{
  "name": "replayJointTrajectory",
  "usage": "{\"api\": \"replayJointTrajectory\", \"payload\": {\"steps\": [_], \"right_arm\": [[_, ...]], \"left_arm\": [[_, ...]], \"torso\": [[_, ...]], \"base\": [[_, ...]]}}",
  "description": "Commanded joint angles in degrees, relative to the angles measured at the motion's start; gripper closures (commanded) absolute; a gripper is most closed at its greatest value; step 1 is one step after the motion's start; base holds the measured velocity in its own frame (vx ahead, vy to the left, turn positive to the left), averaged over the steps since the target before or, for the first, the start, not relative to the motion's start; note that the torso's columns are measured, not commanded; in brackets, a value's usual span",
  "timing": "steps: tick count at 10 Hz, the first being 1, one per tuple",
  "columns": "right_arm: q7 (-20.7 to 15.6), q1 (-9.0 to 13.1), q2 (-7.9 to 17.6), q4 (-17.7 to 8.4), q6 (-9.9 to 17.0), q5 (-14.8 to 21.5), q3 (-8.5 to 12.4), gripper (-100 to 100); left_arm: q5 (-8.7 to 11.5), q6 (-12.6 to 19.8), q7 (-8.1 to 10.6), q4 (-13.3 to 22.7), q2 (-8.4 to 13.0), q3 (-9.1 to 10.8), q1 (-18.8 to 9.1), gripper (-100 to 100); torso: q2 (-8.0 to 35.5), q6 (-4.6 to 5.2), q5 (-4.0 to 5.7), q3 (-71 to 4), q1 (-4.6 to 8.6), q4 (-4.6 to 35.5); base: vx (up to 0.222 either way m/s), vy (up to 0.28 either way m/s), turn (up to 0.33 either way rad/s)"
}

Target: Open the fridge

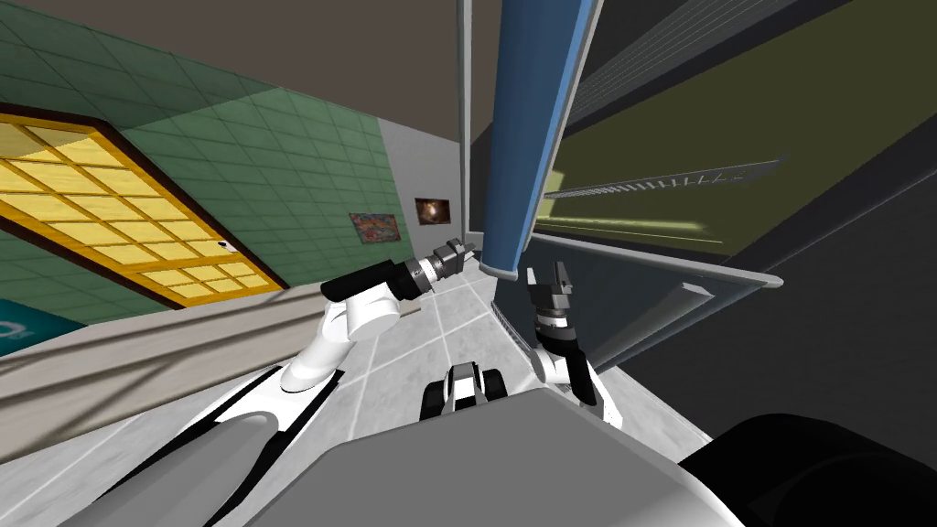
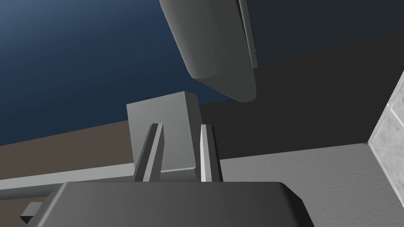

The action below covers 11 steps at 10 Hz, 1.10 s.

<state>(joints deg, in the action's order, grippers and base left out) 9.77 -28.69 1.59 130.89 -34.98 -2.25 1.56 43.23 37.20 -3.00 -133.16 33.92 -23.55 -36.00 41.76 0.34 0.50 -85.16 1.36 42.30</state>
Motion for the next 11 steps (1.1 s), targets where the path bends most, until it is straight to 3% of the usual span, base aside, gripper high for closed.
{"api": "replayJointTrajectory", "payload": {"steps": [1,11], "right_arm": [[0.0,-0.01,0.01,0.0,0.0,0.0,0.01,0],[0.0,-0.02,0.02,0.0,0.0,0.0,0.02,0]], "left_arm": [[0.79,-0.2,0.03,-1.25,0.11,-0.36,-0.05,100],[4.72,-1.22,0.19,-7.52,0.68,-2.15,-0.31,100]], "torso": [[-0.2,-0.04,-0.14,-0.02,-0.54,-0.09],[-0.61,0.13,0.06,-0.58,0.18,0.0]], "base": [[0.15,0.135,-0.035],[0.199,0.16,-0.049]]}}
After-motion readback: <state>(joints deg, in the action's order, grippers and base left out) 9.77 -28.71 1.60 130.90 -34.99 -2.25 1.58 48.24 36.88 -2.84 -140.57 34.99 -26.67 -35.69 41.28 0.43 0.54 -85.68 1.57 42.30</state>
